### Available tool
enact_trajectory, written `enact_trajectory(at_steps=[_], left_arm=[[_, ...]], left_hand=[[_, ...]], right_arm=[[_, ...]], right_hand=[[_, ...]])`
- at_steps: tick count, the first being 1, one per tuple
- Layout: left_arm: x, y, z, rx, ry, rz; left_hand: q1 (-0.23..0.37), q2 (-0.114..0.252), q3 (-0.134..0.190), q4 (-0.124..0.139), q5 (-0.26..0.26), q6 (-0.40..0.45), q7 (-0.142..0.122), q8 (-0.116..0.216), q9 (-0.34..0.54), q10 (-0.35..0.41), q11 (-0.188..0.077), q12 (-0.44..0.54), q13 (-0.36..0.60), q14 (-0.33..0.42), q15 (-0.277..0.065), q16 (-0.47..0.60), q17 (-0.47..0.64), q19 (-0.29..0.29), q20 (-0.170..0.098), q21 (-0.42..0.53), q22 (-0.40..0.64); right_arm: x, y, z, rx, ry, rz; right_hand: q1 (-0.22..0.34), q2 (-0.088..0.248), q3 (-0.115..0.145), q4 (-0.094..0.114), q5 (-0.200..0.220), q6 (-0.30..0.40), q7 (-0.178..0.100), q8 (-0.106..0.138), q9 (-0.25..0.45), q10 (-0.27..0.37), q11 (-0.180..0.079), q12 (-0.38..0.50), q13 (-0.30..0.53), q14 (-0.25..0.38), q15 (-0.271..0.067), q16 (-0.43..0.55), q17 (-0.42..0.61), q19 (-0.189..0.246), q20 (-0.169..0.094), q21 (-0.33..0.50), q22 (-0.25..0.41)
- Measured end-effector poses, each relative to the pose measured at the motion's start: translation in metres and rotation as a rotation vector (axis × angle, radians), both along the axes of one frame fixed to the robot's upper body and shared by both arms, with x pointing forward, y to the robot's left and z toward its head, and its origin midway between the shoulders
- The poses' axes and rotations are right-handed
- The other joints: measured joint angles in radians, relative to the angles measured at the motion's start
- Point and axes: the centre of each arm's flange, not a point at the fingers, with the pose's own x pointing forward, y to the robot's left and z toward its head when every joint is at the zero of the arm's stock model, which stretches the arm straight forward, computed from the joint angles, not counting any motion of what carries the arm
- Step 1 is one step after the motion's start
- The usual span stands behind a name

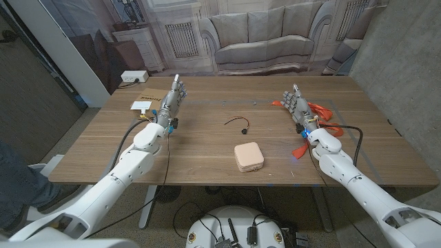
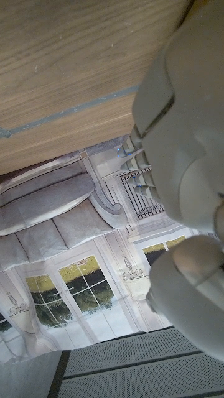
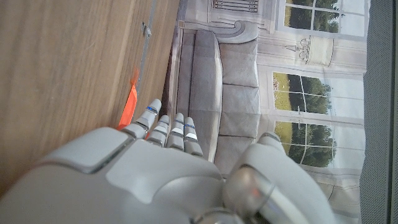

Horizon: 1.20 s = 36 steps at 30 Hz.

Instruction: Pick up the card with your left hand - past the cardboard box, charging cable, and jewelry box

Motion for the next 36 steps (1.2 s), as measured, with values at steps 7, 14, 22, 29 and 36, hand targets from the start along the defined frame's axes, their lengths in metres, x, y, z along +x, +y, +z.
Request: enact_trajectory(at_steps=[7,14,22,29,36], left_arm=[[-0.009,0.002,0.004,0.009,-0.024,0.022],[-0.018,0.006,0.006,0.000,-0.062,0.042],[-0.026,0.011,0.007,0.007,-0.085,0.058],[-0.032,0.012,0.008,0.025,-0.094,0.053],[-0.038,0.012,0.011,0.056,-0.101,0.042]], left_hand=[[0.008,0.008,0.000,0.000,0.007,0.009,-0.002,0.003,0.000,0.009,-0.002,0.000,0.000,0.005,-0.004,0.000,0.000,0.004,0.003,0.000,0.000],[0.020,0.009,0.000,-0.009,0.014,0.026,-0.004,0.011,0.000,0.022,0.000,0.008,0.000,0.020,-0.005,0.008,0.000,0.008,0.000,0.000,0.000],[0.028,0.017,0.000,-0.009,0.022,0.041,-0.005,0.011,0.000,0.032,0.000,0.008,0.000,0.027,-0.006,0.008,0.000,0.010,0.002,0.000,0.000],[0.037,0.019,0.004,-0.013,0.023,0.044,-0.002,0.011,0.000,0.036,0.004,0.008,0.000,0.035,-0.002,0.008,0.000,0.013,0.005,0.000,0.000],[0.042,0.024,0.002,-0.016,0.023,0.049,0.003,0.011,0.000,0.038,0.005,0.008,0.000,0.035,-0.002,0.008,0.000,0.013,0.005,0.000,0.000]], right_arm=[[0.001,0.000,0.001,0.004,-0.003,0.004],[0.005,0.002,0.006,0.007,-0.006,0.014],[0.009,0.006,0.012,0.005,-0.008,0.024],[0.011,0.007,0.013,0.005,-0.002,0.024],[0.008,0.007,0.013,0.009,0.001,0.014]], right_hand=[[0.004,0.004,0.000,0.000,0.000,0.000,0.000,0.000,0.000,0.000,0.000,0.000,0.000,0.004,0.004,0.000,0.000,0.000,0.000,-0.006,0.000],[0.004,0.004,0.000,0.000,0.000,0.000,0.000,0.000,0.000,0.000,0.000,0.000,0.000,0.004,0.004,0.000,0.000,0.000,0.000,-0.008,0.000],[0.000,0.008,0.000,0.000,0.000,0.000,0.000,0.000,0.000,0.009,0.002,0.000,0.000,0.004,0.004,0.000,0.000,0.004,0.004,-0.008,0.000],[0.000,0.008,0.000,0.000,0.000,0.009,-0.001,0.000,0.000,0.009,0.002,0.000,0.000,0.004,0.004,0.000,0.000,0.004,0.004,-0.015,0.000],[0.000,0.008,0.000,0.000,0.000,0.013,0.002,0.000,0.000,0.009,0.002,0.000,0.000,0.007,0.007,0.000,0.000,0.008,0.000,-0.019,0.000]])
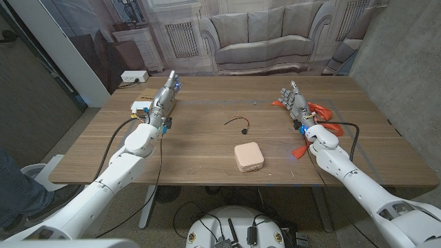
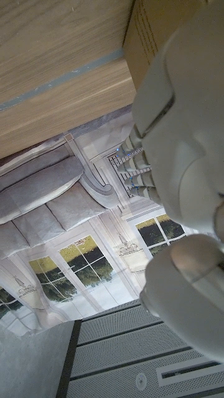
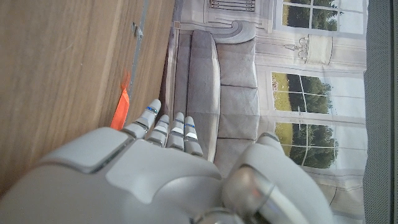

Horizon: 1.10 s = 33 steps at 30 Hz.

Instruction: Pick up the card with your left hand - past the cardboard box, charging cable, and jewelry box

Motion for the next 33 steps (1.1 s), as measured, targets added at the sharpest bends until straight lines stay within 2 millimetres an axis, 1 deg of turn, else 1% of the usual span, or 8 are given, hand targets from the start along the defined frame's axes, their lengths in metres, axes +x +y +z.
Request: enact_trajectory(at_steps=[2,4,10,11,17,20,22,33], left_arm=[[-0.002,0.000,0.001,0.016,0.002,0.000],[-0.003,0.001,0.001,0.026,0.002,0.002],[-0.009,0.004,0.002,0.047,0.000,0.008],[-0.010,0.005,0.001,0.053,0.005,0.017],[-0.016,0.012,-0.004,0.060,0.009,0.037],[-0.020,0.015,-0.005,0.064,0.009,0.050],[-0.021,0.017,-0.006,0.066,0.009,0.053],[-0.028,0.026,-0.008,0.082,-0.003,0.098]], left_hand=[[0.001,0.001,0.002,-0.005,0.006,0.001,0.001,0.000,0.000,0.004,-0.004,0.000,0.000,0.002,0.002,0.000,0.000,0.000,0.000,0.000,0.000],[0.004,0.004,0.002,-0.005,0.008,0.001,0.001,0.000,0.000,0.005,-0.005,0.000,0.000,0.004,0.004,0.000,0.000,0.000,0.000,0.000,0.000],[0.007,0.007,0.002,-0.005,0.008,0.007,-0.005,0.000,0.000,0.011,0.000,0.000,0.000,0.008,0.000,0.000,0.000,0.000,0.000,0.000,0.000],[0.007,0.007,0.002,-0.005,0.008,0.007,-0.005,0.000,0.000,0.011,0.000,0.000,0.000,0.008,0.000,0.000,0.000,0.000,0.000,0.000,0.000],[0.011,0.010,0.003,-0.005,0.008,0.007,-0.004,0.000,0.000,0.011,0.000,0.000,0.000,0.008,0.000,0.000,0.000,0.006,-0.006,0.000,0.000],[0.017,0.004,0.003,-0.005,0.008,0.007,-0.004,0.000,0.000,0.014,-0.003,0.000,0.000,0.008,0.000,0.000,0.000,0.005,-0.006,-0.004,0.000],[0.021,0.008,0.003,-0.005,0.008,0.007,-0.004,0.000,0.000,0.014,-0.003,0.000,0.000,0.013,0.006,0.000,0.000,0.005,-0.006,-0.007,0.000],[0.025,0.012,0.007,-0.009,0.015,0.019,-0.006,0.000,0.000,0.023,-0.002,0.007,0.000,0.022,-0.003,0.000,0.000,0.005,-0.006,-0.007,0.000]], right_arm=[[0.001,-0.001,-0.001,0.003,0.005,-0.006],[-0.004,-0.002,0.000,0.001,0.001,-0.009],[-0.005,-0.004,-0.001,0.004,0.010,-0.022],[-0.009,-0.004,-0.001,0.000,0.005,-0.020],[-0.012,-0.005,-0.001,0.002,0.005,-0.027],[-0.013,-0.005,-0.001,0.005,0.004,-0.029],[-0.013,-0.006,-0.001,0.006,0.004,-0.030],[-0.016,-0.005,-0.003,0.019,0.003,-0.037]], right_hand=[[0.000,0.000,0.000,0.000,0.000,0.000,0.000,0.000,0.000,0.000,0.000,0.000,0.000,0.000,0.000,0.000,0.000,0.000,0.000,0.000,0.000],[0.000,0.000,0.000,0.000,0.000,0.000,0.000,0.000,0.000,0.000,0.000,0.000,0.000,0.000,0.000,0.000,0.000,0.000,0.000,0.000,0.000],[-0.007,0.007,0.000,0.000,0.000,0.000,0.000,0.000,0.000,0.004,0.004,0.000,0.000,0.000,0.000,0.000,0.000,0.000,0.000,-0.007,0.000],[-0.006,0.007,0.000,0.000,0.000,0.000,0.000,0.000,0.000,0.006,0.006,0.000,0.000,0.000,0.000,0.000,0.000,0.000,0.000,-0.007,0.000],[-0.003,0.011,0.000,0.000,0.000,0.000,0.000,0.000,0.000,0.005,0.006,0.000,0.000,0.000,0.000,0.000,0.000,0.000,0.000,-0.007,0.000],[-0.003,0.011,0.000,0.000,0.000,0.008,0.000,0.000,0.000,0.005,0.006,0.000,0.000,0.000,0.000,0.000,0.000,0.000,0.000,-0.007,0.000],[-0.003,0.010,0.000,0.000,0.000,0.011,0.000,0.000,0.000,0.005,0.006,0.000,0.000,0.000,0.000,0.000,0.000,0.000,0.000,-0.008,0.000],[-0.003,0.010,0.000,0.000,0.000,0.011,0.000,0.000,0.000,0.005,0.006,0.000,0.000,0.000,0.000,0.000,0.000,0.000,0.000,-0.015,0.000]])
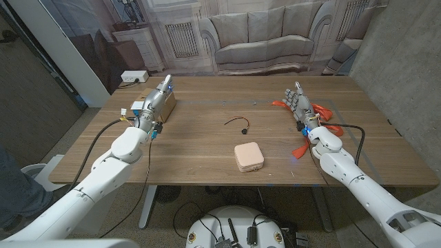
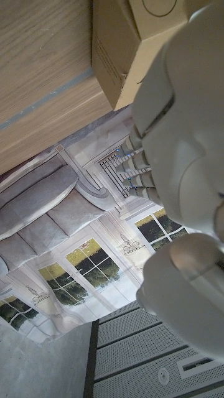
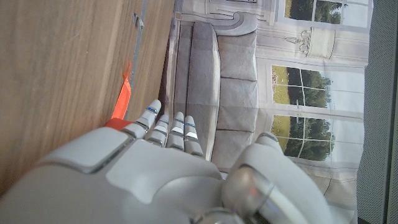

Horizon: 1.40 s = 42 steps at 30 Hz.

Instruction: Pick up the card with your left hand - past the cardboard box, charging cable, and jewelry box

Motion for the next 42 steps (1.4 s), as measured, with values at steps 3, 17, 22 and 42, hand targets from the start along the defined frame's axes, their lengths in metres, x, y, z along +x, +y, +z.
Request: enact_trajectory(at_steps=[3,17,22,42], left_arm=[[-0.001,0.002,0.000,0.001,-0.009,0.005],[-0.005,0.006,-0.005,-0.021,-0.039,0.036],[-0.006,0.006,-0.006,-0.020,-0.045,0.046],[-0.020,0.010,-0.019,-0.019,-0.073,0.108]], left_hand=[[0.003,0.003,0.000,0.000,0.000,0.004,0.003,0.000,0.000,0.004,-0.004,0.000,0.000,0.000,0.000,0.000,0.000,0.000,0.000,0.000,0.000],[0.008,0.008,-0.004,-0.004,0.000,0.013,0.002,0.004,0.000,0.011,-0.011,0.000,0.000,0.011,0.000,0.000,0.000,0.000,0.000,0.000,0.000],[0.008,0.008,-0.004,-0.004,0.000,0.018,-0.004,0.004,0.000,0.018,-0.011,0.000,0.000,0.015,-0.004,0.000,0.000,0.006,0.005,0.000,0.000],[0.025,0.009,-0.007,-0.007,0.010,0.048,0.002,0.012,0.000,0.043,-0.015,0.000,0.000,0.033,-0.003,0.000,0.000,0.011,0.000,0.000,0.000]], right_arm=[[0.000,0.000,-0.001,0.004,0.000,0.002],[-0.001,0.002,0.003,0.017,-0.012,0.038],[-0.001,0.001,0.004,0.021,-0.012,0.044],[-0.012,0.003,-0.002,0.016,-0.014,0.058]], right_hand=[[0.000,0.000,0.000,0.000,0.000,0.000,0.000,0.000,0.000,0.000,0.000,0.000,0.000,0.000,0.000,0.000,0.000,0.000,0.000,-0.001,0.000],[0.000,0.000,0.000,0.000,0.000,0.004,-0.004,0.000,0.000,0.007,0.004,0.000,0.000,0.005,0.005,0.000,0.000,0.009,0.002,-0.007,0.000],[-0.004,0.004,0.000,0.000,0.000,0.004,-0.004,0.000,0.000,0.007,0.004,0.000,0.000,0.005,0.005,0.000,0.000,0.009,0.002,-0.015,0.000],[0.000,0.008,0.000,0.000,0.000,0.004,-0.004,0.000,0.000,0.007,0.004,0.000,0.000,0.009,0.002,0.000,0.000,0.009,0.002,-0.026,0.000]])
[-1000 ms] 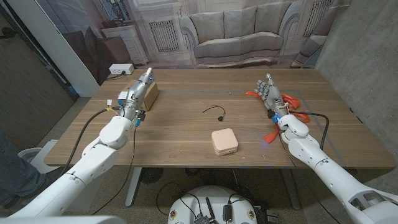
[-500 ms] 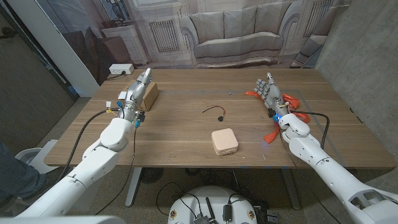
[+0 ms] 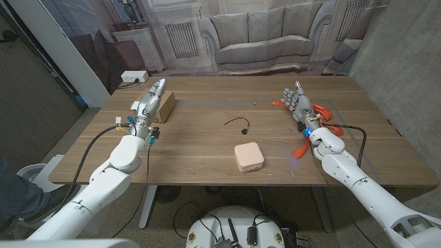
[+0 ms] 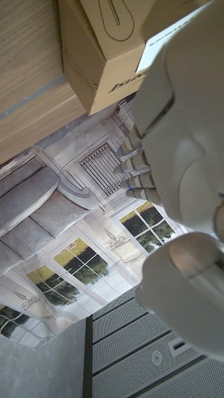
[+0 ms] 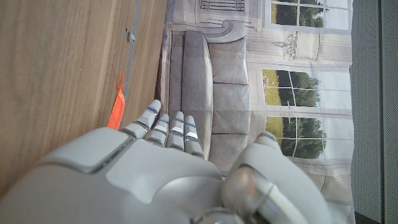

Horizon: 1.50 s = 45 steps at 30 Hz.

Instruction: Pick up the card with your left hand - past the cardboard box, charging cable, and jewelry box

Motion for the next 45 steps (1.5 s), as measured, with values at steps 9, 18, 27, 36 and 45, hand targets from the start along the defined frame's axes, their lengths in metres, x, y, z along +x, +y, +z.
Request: enact_trajectory(at_steps=[9,18,27,36,45], left_arm=[[-0.004,0.007,-0.003,0.008,-0.013,0.024],[-0.005,0.014,-0.011,-0.001,-0.025,0.033],[-0.011,0.021,-0.018,0.000,-0.037,0.055],[-0.023,0.024,-0.021,0.022,-0.059,0.106],[-0.028,0.027,-0.026,0.028,-0.072,0.152]], left_hand=[[0.007,0.007,-0.004,-0.004,0.004,0.005,-0.005,0.000,0.000,0.007,-0.007,0.000,0.000,0.005,-0.005,0.000,0.000,0.000,0.000,0.000,0.000],[0.007,0.007,-0.004,-0.004,0.004,0.017,-0.005,0.000,0.000,0.012,-0.001,0.000,0.000,0.011,-0.011,0.000,0.000,0.005,0.005,0.000,0.000],[0.009,0.009,-0.007,-0.007,0.007,0.021,-0.007,0.000,0.000,0.021,-0.011,0.006,0.000,0.021,-0.008,0.000,0.000,0.011,0.000,0.000,0.000],[0.016,0.008,-0.007,-0.007,0.011,0.025,-0.011,0.000,0.000,0.032,-0.010,0.008,0.000,0.027,-0.009,0.001,0.000,0.018,0.000,0.000,0.000],[0.020,0.012,-0.011,-0.011,0.015,0.041,-0.016,0.000,0.000,0.043,-0.014,0.008,0.000,0.037,-0.010,0.008,0.000,0.025,0.000,0.000,0.000]], right_arm=[[-0.003,0.005,-0.004,0.009,-0.001,-0.006],[-0.007,0.009,-0.006,0.013,-0.001,-0.014],[-0.011,0.009,-0.010,0.017,0.003,-0.023],[-0.014,0.008,-0.016,0.021,0.008,-0.024],[-0.018,0.008,-0.021,0.035,0.011,-0.029]], right_hand=[[0.000,0.000,0.000,0.000,0.000,0.004,-0.004,0.000,0.000,0.000,0.000,0.000,0.000,0.000,0.000,0.000,0.000,0.000,0.000,0.000,0.000],[0.000,0.000,0.000,0.000,0.000,0.004,-0.004,0.000,0.000,0.000,0.000,0.000,0.000,0.000,0.000,0.000,0.000,0.000,0.000,0.000,0.000],[0.000,0.000,0.000,0.000,0.000,0.004,-0.004,0.000,0.000,0.000,0.000,0.000,0.000,0.000,0.000,0.000,0.000,0.000,0.000,-0.006,0.000],[0.000,0.000,0.000,0.000,0.000,0.004,-0.004,0.000,0.000,0.000,0.000,0.000,0.000,0.000,0.000,0.000,0.000,0.000,0.000,-0.009,0.000],[0.003,0.003,-0.004,-0.004,0.000,0.004,-0.004,0.000,0.000,0.000,0.000,0.000,0.000,0.000,0.000,0.000,0.000,0.000,0.000,-0.015,0.000]])
